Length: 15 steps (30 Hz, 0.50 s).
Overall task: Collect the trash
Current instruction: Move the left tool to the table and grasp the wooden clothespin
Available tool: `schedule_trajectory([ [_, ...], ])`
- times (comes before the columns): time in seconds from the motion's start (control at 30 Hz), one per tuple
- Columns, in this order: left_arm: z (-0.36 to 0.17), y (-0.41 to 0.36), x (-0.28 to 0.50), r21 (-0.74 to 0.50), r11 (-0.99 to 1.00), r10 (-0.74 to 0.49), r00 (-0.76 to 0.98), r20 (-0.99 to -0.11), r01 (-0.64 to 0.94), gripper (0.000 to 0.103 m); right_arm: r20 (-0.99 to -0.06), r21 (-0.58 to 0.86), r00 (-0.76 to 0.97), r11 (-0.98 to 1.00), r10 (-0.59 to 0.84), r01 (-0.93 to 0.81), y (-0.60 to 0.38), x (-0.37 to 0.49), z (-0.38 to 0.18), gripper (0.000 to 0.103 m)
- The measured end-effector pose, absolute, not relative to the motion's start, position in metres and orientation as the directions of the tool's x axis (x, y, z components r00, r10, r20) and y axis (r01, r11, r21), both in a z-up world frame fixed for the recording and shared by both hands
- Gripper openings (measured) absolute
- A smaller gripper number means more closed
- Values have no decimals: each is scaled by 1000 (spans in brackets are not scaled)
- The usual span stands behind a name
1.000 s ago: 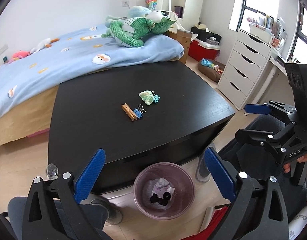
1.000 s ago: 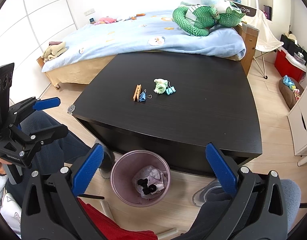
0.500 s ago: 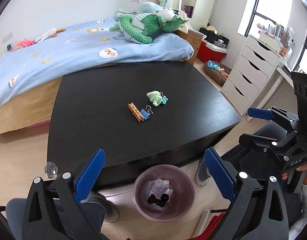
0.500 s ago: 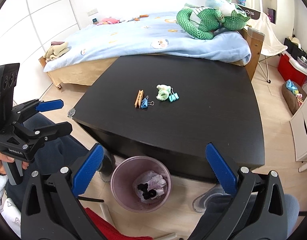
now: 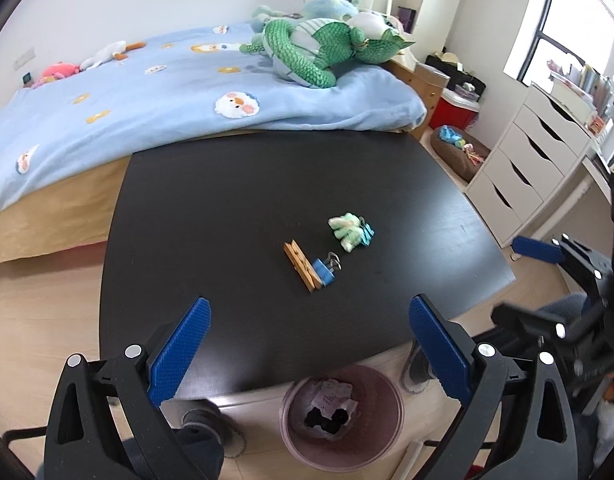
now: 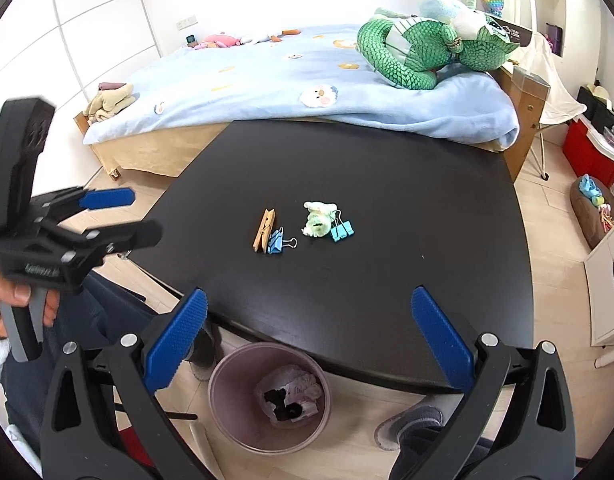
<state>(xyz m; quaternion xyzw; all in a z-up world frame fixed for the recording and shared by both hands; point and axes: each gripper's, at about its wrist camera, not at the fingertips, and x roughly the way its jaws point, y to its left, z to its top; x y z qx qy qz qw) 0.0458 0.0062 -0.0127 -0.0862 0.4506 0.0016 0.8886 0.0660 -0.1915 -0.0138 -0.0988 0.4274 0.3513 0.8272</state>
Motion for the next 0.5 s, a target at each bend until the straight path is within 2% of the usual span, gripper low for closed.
schedule_trajectory([
  [0.5, -65, 22, 142, -155, 955, -46, 390, -920, -253, 96, -779, 165, 372, 737, 505, -655, -191, 81, -45, 100],
])
